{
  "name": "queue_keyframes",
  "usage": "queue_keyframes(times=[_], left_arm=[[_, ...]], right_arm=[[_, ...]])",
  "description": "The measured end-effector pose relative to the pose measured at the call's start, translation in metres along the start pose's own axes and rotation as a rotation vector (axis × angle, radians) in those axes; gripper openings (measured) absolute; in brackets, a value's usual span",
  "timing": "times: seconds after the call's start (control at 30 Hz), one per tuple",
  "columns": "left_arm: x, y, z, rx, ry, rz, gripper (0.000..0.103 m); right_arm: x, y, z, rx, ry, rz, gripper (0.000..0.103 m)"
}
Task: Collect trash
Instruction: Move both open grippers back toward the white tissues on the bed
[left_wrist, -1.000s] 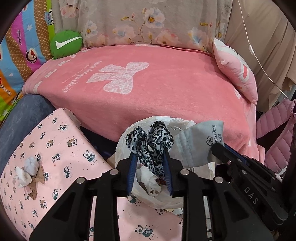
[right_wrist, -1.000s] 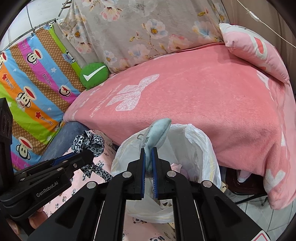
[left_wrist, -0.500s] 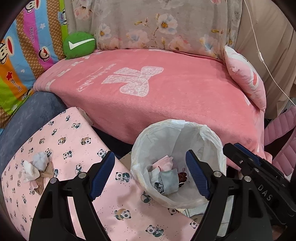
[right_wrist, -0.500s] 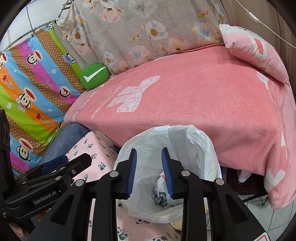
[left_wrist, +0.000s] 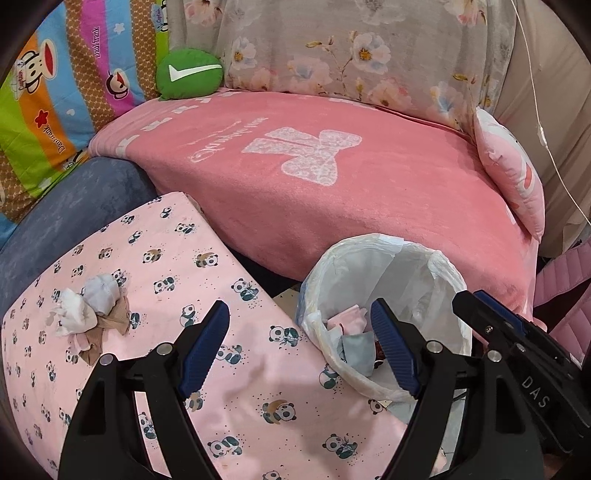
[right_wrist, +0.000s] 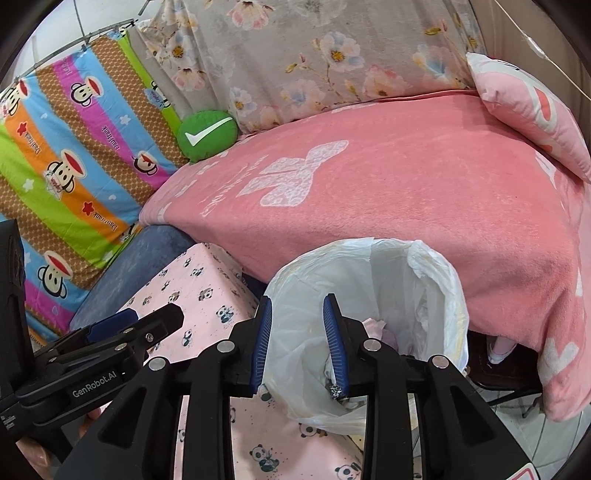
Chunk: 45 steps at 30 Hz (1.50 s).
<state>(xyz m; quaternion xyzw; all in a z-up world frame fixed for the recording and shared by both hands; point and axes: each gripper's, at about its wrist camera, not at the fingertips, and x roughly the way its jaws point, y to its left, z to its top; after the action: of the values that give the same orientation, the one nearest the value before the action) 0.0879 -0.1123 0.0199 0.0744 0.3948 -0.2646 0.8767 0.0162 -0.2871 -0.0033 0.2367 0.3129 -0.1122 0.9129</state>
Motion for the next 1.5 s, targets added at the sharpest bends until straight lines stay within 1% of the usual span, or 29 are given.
queue_keyframes(times=[0.23,0.37,0.5,0.57,0.7,0.83,0.97,1.13,1.3,1.5], left_arm=[[-0.005,0.026,-0.006,-0.048,0.000,0.017,0.075],[-0.009,0.043,-0.009,-0.080,-0.001,0.023,0.075],[-0.014,0.059,-0.014,-0.106,-0.008,0.035,0.075],[-0.015,0.068,-0.017,-0.120,-0.010,0.045,0.075],[-0.019,0.091,-0.024,-0.163,-0.011,0.062,0.075],[-0.025,0.119,-0.032,-0.220,-0.013,0.088,0.076],[-0.031,0.150,-0.045,-0.275,-0.010,0.136,0.076],[-0.036,0.193,-0.060,-0.360,0.001,0.174,0.076],[-0.040,0.230,-0.072,-0.427,0.005,0.206,0.076],[-0.042,0.274,-0.085,-0.494,0.013,0.238,0.076]], right_arm=[[0.004,0.027,-0.007,-0.046,0.018,0.015,0.031],[0.007,0.044,-0.012,-0.071,0.027,0.021,0.035],[0.010,0.063,-0.019,-0.102,0.039,0.030,0.036],[0.012,0.075,-0.022,-0.122,0.046,0.039,0.040],[0.016,0.095,-0.027,-0.155,0.063,0.057,0.041],[0.023,0.120,-0.033,-0.197,0.082,0.080,0.042],[0.032,0.148,-0.040,-0.234,0.103,0.109,0.046],[0.049,0.190,-0.051,-0.285,0.138,0.150,0.046],[0.073,0.232,-0.062,-0.324,0.179,0.192,0.047],[0.102,0.270,-0.071,-0.357,0.224,0.229,0.047]])
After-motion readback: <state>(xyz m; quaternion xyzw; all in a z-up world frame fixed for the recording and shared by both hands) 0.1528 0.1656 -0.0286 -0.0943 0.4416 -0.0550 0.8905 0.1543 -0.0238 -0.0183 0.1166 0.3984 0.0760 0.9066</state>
